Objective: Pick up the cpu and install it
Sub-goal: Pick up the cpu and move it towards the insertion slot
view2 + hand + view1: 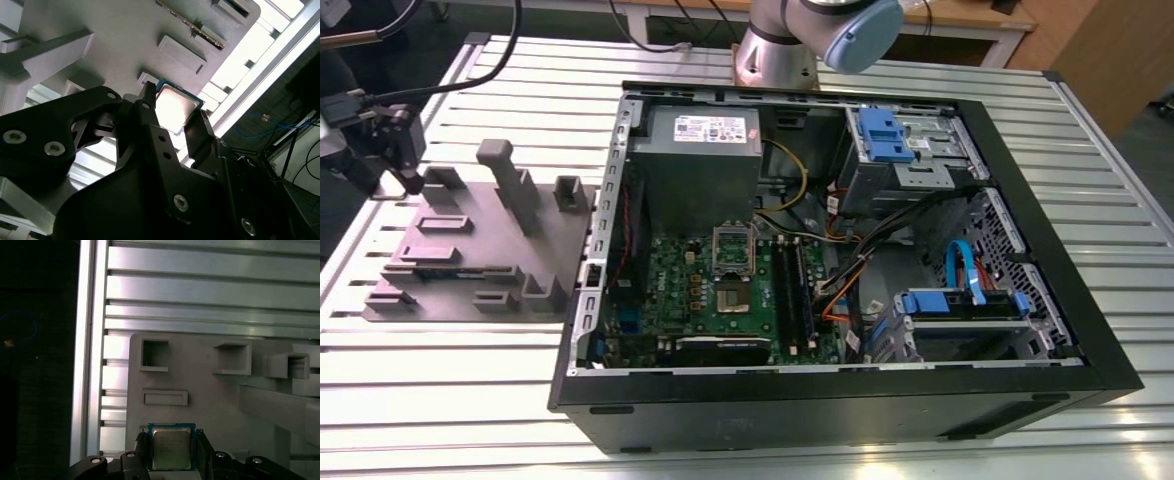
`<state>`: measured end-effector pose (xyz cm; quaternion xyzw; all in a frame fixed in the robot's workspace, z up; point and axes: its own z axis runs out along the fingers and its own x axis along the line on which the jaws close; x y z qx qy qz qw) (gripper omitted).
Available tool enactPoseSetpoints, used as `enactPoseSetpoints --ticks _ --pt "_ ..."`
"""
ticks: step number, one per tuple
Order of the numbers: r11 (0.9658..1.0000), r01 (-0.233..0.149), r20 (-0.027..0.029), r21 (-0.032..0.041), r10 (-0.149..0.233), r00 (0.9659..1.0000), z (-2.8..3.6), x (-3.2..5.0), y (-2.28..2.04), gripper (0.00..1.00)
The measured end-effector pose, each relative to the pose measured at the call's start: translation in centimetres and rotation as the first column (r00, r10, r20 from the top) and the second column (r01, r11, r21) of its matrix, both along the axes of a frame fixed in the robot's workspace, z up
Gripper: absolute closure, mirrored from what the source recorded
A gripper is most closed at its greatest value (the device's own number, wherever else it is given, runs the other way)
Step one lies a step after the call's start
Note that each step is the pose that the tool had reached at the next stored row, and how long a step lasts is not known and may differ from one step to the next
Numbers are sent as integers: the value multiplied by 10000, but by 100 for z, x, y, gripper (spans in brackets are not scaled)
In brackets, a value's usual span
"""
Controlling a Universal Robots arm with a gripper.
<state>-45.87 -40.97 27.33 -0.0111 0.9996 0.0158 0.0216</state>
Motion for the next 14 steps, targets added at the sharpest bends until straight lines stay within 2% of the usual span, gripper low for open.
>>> enactPoseSetpoints --ticks 9,14 --pt "10000 0 4 2 0 10000 72 0 0 53" --pt "10000 -1 3 1 1 10000 141 0 0 53"
